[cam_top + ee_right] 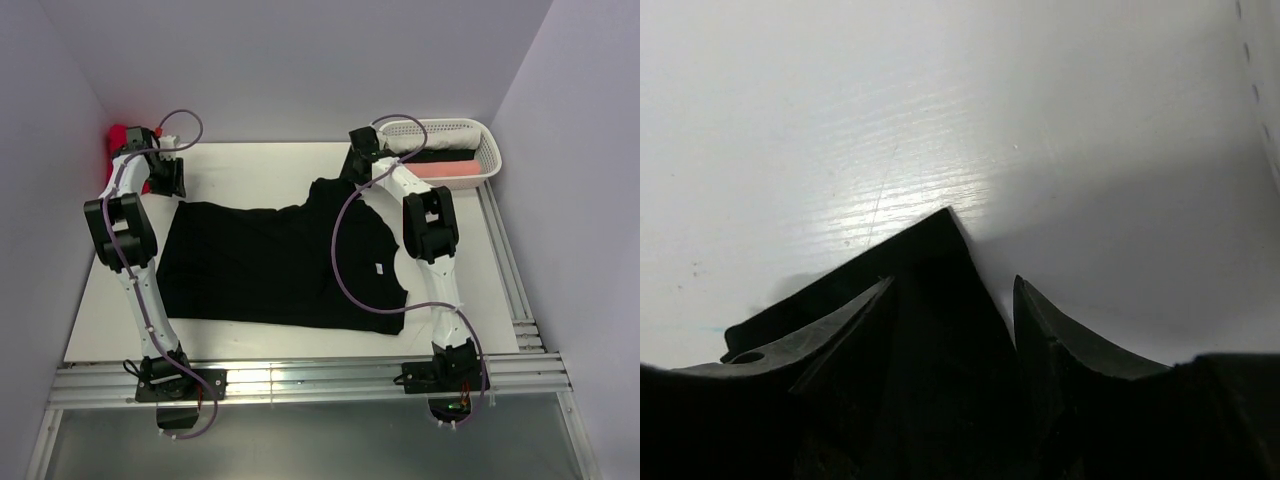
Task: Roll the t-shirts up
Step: Fold the tshirt
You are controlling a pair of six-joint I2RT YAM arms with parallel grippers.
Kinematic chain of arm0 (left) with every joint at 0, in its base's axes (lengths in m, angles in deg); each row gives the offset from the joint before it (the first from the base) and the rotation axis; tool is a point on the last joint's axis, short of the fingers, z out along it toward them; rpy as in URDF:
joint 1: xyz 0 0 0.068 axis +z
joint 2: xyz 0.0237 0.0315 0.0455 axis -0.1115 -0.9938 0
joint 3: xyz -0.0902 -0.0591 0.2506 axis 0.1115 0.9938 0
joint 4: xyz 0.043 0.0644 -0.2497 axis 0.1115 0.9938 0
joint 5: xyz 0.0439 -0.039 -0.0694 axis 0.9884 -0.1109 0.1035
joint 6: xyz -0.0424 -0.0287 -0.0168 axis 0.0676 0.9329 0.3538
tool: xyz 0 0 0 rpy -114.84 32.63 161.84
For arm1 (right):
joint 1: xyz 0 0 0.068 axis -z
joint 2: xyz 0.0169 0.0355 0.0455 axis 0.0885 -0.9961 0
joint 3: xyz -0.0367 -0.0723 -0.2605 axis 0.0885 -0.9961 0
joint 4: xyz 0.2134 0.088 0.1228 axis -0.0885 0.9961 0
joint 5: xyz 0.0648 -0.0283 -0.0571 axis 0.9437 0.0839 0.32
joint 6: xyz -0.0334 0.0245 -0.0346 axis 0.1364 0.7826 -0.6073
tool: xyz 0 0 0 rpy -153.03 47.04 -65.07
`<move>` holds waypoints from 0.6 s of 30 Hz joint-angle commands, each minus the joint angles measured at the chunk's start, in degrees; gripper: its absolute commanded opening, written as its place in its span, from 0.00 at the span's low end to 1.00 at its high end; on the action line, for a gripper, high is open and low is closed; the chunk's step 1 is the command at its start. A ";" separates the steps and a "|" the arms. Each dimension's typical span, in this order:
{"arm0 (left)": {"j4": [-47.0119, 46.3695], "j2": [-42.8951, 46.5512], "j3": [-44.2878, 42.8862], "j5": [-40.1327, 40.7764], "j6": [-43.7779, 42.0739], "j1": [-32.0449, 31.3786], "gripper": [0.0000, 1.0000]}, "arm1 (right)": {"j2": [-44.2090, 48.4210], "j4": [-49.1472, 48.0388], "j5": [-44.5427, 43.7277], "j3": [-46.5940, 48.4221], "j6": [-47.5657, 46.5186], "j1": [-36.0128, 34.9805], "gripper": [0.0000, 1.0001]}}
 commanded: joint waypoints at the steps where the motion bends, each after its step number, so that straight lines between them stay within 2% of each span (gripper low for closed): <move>1: 0.50 0.30 -1.56 0.60 -0.45 0.10 0.50 | -0.55 2.61 1.55 3.44 -1.07 0.47 0.56; 5: 0.58 0.38 -1.39 0.78 -0.45 0.10 0.50 | -0.20 2.16 2.69 3.09 -1.07 0.38 0.46; 8: 1.11 0.30 -1.56 0.95 -0.88 0.10 0.50 | 0.41 1.99 2.78 2.65 -1.60 0.38 0.31; 9: 1.29 0.21 -1.56 1.04 -0.97 0.10 0.50 | 0.85 1.64 2.87 2.56 -1.69 0.38 0.20; 12: 1.64 0.03 -1.56 1.48 -1.41 0.10 0.50 | 1.82 0.85 2.96 2.30 -2.13 0.38 0.05; 14: 1.55 0.03 -1.48 1.65 -1.50 0.18 0.51 | 2.52 0.15 2.35 1.69 -2.30 0.38 0.00; 18: 1.90 -0.49 -1.91 1.57 -1.41 0.45 0.51 | 5.94 -3.18 0.86 -1.47 -2.39 0.38 0.00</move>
